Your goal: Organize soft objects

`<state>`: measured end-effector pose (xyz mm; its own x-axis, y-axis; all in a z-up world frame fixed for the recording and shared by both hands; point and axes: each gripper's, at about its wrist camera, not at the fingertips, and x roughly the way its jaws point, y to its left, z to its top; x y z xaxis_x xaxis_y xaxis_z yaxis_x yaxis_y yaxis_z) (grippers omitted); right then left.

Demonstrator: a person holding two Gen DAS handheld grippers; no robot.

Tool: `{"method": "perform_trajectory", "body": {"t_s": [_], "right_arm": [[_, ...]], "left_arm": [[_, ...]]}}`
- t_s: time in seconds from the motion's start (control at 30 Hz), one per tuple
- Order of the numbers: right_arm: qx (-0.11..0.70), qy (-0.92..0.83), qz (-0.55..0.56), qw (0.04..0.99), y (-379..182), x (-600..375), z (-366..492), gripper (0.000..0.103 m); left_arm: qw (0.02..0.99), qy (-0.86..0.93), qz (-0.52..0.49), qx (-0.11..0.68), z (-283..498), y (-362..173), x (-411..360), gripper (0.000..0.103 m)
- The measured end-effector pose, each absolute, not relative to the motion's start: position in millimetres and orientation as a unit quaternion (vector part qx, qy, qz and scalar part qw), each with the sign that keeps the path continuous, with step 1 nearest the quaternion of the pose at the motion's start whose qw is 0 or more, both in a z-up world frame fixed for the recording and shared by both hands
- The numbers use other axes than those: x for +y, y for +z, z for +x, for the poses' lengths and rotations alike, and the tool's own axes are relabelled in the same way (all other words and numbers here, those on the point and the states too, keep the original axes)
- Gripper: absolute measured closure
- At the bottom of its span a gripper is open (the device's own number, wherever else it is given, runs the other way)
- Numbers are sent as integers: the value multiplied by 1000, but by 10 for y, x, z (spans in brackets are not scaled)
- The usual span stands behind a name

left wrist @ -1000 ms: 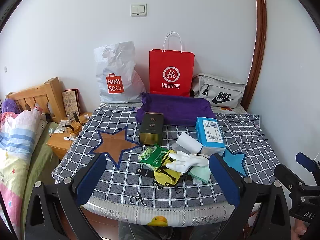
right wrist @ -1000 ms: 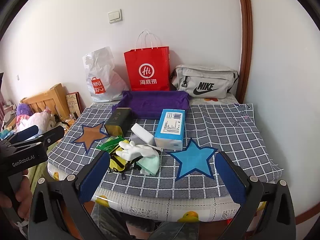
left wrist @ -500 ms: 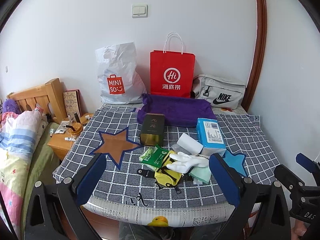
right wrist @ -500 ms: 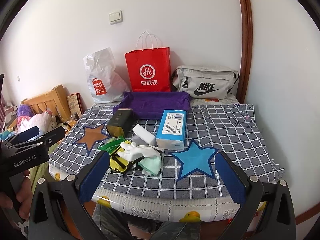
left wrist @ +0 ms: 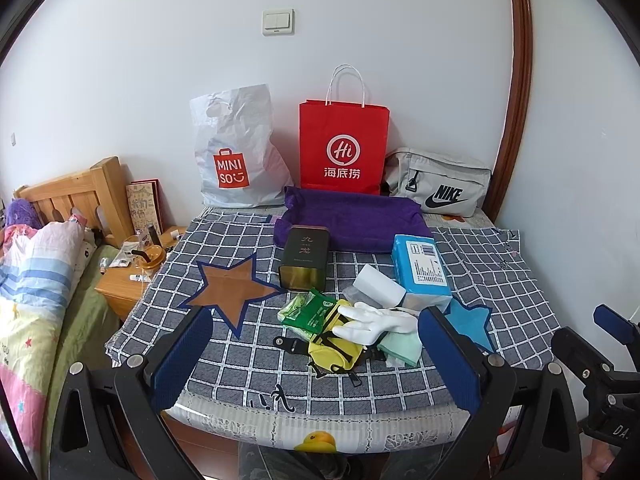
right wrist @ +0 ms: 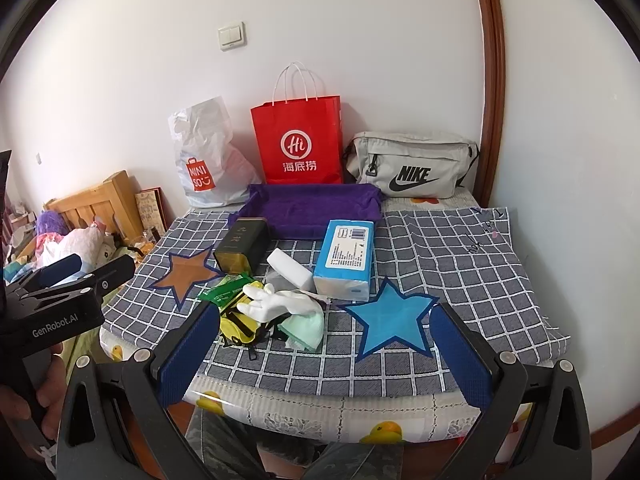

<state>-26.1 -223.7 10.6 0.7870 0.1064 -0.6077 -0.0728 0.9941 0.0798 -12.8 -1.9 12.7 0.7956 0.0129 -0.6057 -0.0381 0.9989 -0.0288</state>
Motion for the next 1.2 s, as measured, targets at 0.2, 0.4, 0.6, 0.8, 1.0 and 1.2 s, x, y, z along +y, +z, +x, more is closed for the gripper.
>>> {"method": "perform_trajectory", "body": {"t_s": [0.2, 0.4, 0.6, 0.8, 1.0, 1.2], "right_arm": [[321, 48, 27, 945, 117, -2240, -278, 0], [318, 49, 29, 946, 142, -2251, -292, 0], [316, 51, 29, 947, 156, -2245, -316, 0], [315, 51, 27, 947, 148, -2239, -318, 0], [315, 53, 26, 947, 157, -2233, -307, 0], [313, 55, 22, 948, 167, -2219, -311, 0]], "left_arm": [[949, 13, -19, 315, -149, 111, -36, 0], [949, 10, -20, 314, -191, 81, -51, 0], [949, 11, -20, 314, -189, 79, -53, 0], [949, 11, -20, 313, -198, 85, -44, 0], [950, 13, -17, 313, -196, 107, -28, 0], [950, 13, -13, 311, -204, 137, -30, 0]]}}
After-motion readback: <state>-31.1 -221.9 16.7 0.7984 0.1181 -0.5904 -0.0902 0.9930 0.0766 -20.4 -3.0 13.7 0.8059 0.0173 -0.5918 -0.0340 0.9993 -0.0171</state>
